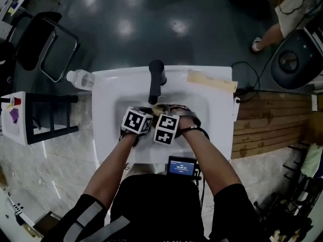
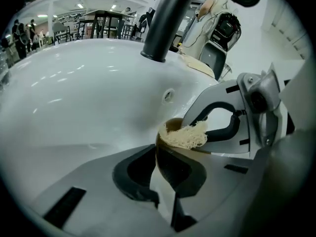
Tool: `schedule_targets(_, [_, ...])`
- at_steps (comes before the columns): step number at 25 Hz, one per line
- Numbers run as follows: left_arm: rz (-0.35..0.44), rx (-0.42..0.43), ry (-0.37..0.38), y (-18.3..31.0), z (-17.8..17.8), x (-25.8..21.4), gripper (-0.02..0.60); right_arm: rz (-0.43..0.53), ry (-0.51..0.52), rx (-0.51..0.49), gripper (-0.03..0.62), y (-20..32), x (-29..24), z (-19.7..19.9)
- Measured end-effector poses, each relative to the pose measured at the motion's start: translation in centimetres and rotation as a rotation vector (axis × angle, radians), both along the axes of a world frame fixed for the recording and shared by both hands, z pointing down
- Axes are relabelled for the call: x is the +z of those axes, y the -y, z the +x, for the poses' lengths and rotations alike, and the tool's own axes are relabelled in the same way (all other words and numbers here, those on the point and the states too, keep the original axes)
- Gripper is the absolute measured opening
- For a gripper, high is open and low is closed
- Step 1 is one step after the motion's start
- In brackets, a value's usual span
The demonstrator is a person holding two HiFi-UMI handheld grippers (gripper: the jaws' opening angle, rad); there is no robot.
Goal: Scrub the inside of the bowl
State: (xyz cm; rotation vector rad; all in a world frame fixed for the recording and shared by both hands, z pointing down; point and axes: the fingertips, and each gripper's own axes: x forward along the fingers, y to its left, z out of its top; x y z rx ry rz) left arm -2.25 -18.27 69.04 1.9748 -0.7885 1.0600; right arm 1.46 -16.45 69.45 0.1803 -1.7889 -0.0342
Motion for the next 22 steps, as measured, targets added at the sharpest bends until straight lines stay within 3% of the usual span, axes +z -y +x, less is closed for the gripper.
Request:
schedule_targets(6, [-0.019,-0.027,-0.019,0.0,-0.1,0.2,0.021,-0.03,-0.021,-0.092,0.04,-1.5,0.7,-1.1])
schedule_targets(15, [-0.018,-0.027,-0.012,0.2,-0.3,0.3,0.02,-0.08,0.081,-0.356,0.041,-6.0,-0.2,-3.3])
schedule_targets(22, [-0.007,0.006,0.005,0.3,-0.1,0.2,0.02,-0.11,0.058,-0.398,0.04,-6.6,-1.2,-0.9])
